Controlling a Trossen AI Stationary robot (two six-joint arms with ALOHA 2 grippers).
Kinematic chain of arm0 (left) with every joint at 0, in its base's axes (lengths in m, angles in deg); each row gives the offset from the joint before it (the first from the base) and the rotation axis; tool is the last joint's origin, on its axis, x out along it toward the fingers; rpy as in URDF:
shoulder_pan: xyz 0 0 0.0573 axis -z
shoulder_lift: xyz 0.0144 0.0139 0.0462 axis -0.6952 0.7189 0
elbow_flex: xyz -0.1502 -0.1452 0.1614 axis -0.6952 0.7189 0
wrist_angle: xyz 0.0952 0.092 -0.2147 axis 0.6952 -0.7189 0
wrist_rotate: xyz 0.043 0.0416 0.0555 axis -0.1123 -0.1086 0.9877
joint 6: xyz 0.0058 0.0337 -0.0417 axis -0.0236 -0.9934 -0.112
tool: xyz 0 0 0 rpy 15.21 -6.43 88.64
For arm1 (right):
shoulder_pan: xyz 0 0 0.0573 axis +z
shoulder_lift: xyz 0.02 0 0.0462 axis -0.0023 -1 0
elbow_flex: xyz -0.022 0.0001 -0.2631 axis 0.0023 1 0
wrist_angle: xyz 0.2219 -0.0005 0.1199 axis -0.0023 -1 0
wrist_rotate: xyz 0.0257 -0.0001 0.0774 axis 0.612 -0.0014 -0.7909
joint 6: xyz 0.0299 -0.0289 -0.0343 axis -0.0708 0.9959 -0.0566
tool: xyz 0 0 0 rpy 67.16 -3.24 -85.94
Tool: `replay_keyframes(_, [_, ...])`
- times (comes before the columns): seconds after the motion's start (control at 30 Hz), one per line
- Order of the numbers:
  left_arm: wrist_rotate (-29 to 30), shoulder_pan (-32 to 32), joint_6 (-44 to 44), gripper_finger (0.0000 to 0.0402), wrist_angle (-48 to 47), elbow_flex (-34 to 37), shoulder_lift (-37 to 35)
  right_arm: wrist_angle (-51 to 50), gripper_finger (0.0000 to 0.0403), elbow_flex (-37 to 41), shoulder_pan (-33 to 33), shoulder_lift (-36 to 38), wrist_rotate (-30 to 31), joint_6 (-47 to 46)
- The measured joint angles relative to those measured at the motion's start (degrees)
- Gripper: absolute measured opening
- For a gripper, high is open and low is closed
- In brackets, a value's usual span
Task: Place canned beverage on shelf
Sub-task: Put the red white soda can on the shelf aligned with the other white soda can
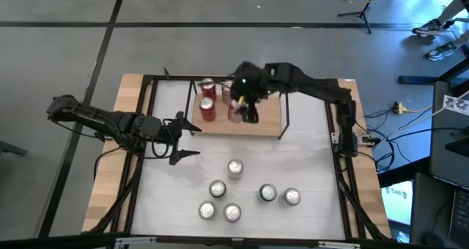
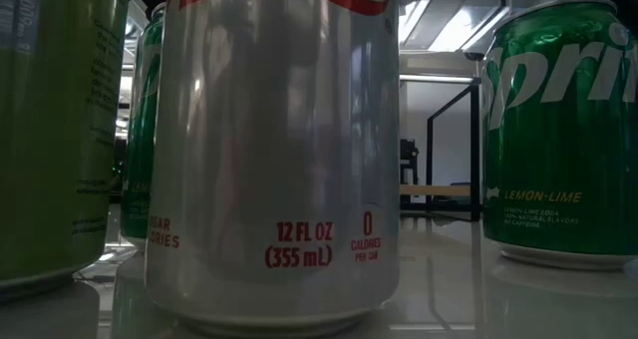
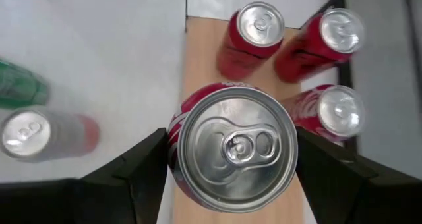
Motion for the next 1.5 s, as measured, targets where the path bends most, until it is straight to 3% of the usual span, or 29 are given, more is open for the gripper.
replay_keyframes(0.1, [0.0, 0.0, 0.0, 0.0396, 0.0, 0.0, 0.0, 2.8, 0.0277, 2.3, -2.4, -0.1, -4.2, 0.3])
replay_keyframes(0.27, [0.0, 0.0, 0.0, 0.0396, 0.0, 0.0, 0.0, 8.3, 0.0277, 7.7, -4.9, -0.1, -6.2, 1.8])
replay_keyframes(0.67, [0.3, 0.0, 0.0, 0.0396, 0.0, 0.0, 0.0, 18.5, 0.0277, 18.0, -6.2, 0.0, -6.0, 3.0])
replay_keyframes(1.5, [0.4, 0.0, 0.0, 0.0396, 0.0, 0.0, 0.0, 23.5, 0.0277, 19.9, -7.3, -4.1, -4.2, 4.4])
